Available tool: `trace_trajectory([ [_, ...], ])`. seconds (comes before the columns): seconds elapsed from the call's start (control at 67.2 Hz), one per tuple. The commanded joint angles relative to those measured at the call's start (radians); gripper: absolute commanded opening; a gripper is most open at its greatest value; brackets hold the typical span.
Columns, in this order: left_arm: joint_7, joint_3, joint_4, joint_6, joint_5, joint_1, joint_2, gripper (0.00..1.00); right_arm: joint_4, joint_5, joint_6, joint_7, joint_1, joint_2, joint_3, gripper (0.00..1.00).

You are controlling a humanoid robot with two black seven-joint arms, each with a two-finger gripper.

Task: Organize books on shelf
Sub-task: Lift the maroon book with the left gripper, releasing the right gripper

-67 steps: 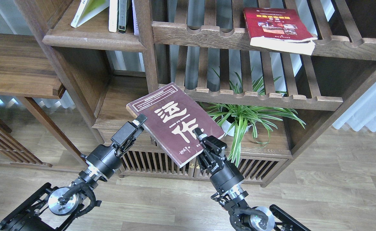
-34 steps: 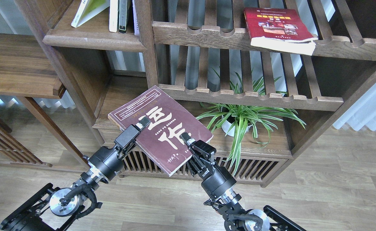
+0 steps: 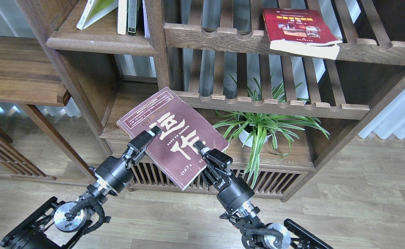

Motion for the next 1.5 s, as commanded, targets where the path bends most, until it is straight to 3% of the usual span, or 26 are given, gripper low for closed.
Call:
trace_trajectory([
  [0.0,0.0,-0.004,0.0,0.0,0.0,0.0,0.003,0.05,0.0,0.0,0.0,0.0,0.0,0.0,0.002,0.18],
  [0.059,0.0,-0.009,0.0,0.0,0.0,0.0,0.003,0.05,0.0,-0.003,0.0,-0.002,0.0,0.0,0.005,0.32],
  [0.134,0.0,-0.012,0.002,0.0,0.0,0.0,0.003,0.05,0.002,-0.007,0.0,-0.002,0.003,0.0,0.013,0.63],
  [0.178,0.0,-0.012,0.002,0.0,0.0,0.0,0.003,0.05,0.006,-0.007,0.0,0.0,0.003,0.0,0.016,0.74],
  [0.297,0.0,-0.013,0.002,0.0,0.0,0.0,0.003,0.05,0.028,-0.006,0.0,0.004,0.0,0.0,0.038,0.83],
  [0.714,0.008,-0.039,-0.023,0.0,0.017,-0.015,0.011,0.04,0.02,-0.009,0.0,0.007,0.003,0.0,0.163,0.92],
  [0.773,0.036,-0.051,-0.024,0.0,0.043,-0.017,0.018,0.04,0.018,-0.01,0.0,0.007,0.005,0.0,0.186,0.92],
  [0.907,0.146,-0.114,-0.026,0.0,0.108,-0.018,0.023,0.03,0.014,-0.013,0.0,0.007,0.008,0.0,0.243,0.92],
  [1.011,0.194,-0.172,-0.068,0.0,0.128,-0.02,0.02,0.01,-0.011,-0.033,0.0,0.009,0.017,0.0,0.32,0.92],
  [1.324,0.2,-0.334,-0.153,0.0,0.207,-0.02,0.02,0.0,-0.014,-0.072,0.0,0.011,0.003,0.0,0.358,0.92],
  [1.487,0.237,-0.407,-0.193,0.0,0.232,-0.018,0.017,0.0,-0.014,-0.082,0.0,0.009,-0.001,0.0,0.36,0.92],
])
